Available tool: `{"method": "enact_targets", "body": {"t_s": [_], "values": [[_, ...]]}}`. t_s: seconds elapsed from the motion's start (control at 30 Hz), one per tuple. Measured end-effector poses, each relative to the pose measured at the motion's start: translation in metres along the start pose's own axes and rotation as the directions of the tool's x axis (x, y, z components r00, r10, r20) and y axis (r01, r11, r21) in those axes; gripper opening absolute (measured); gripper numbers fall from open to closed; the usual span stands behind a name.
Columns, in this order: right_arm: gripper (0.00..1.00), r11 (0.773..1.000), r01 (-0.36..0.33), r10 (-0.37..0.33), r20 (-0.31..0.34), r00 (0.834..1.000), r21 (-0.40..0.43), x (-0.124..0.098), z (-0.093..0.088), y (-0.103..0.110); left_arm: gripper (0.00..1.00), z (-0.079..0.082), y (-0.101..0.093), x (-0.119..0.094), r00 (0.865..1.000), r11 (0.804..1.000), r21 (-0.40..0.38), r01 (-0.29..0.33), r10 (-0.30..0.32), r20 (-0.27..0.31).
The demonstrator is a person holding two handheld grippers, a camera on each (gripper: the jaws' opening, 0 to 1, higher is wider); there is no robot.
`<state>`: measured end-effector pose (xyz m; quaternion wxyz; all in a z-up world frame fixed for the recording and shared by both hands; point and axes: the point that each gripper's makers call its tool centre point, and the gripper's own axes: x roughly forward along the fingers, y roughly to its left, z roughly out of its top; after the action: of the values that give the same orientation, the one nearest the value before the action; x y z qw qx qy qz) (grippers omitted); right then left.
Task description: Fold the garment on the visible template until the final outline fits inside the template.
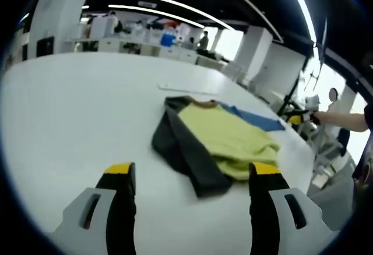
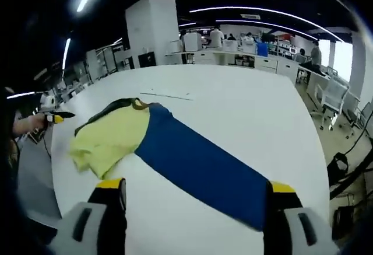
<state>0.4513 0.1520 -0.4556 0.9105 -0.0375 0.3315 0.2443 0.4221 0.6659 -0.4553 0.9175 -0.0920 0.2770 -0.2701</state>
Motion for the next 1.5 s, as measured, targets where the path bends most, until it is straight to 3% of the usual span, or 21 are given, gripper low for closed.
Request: {"method": "enact_targets", "body": {"t_s": [0.23, 0.63, 0.9, 1.13, 1.5], "values": [[1.00, 0.998, -0.069, 0.069, 0.036, 0.997, -0.003, -0.012, 0.002, 0.039, 0.76, 0.005, -0.004, -0.003, 1.000, 1.000, 0.009, 0.009, -0.009, 0.015], [1.00, 0.994, -0.103, 0.098, 0.140, 0.985, 0.029, -0.026, 0.008, 0.080, 0.75, 0.003, -0.013, -0.006, 0.999, 0.999, 0.027, 0.030, -0.031, 0.012], [1.00, 0.990, -0.127, 0.113, 0.191, 0.975, 0.058, -0.031, 0.003, 0.108, 0.74, 0.003, -0.026, -0.006, 0.998, 0.998, 0.041, 0.054, -0.054, 0.014], [1.00, 0.986, -0.151, 0.132, 0.205, 0.970, 0.077, -0.032, -0.007, 0.129, 0.74, -0.001, -0.033, -0.007, 0.997, 0.996, 0.052, 0.072, -0.072, 0.006], [1.00, 0.983, -0.169, 0.147, 0.228, 0.962, 0.076, -0.032, 0.001, 0.143, 0.72, -0.008, -0.033, -0.001, 0.996, 0.994, 0.063, 0.087, -0.086, -0.018]]}}
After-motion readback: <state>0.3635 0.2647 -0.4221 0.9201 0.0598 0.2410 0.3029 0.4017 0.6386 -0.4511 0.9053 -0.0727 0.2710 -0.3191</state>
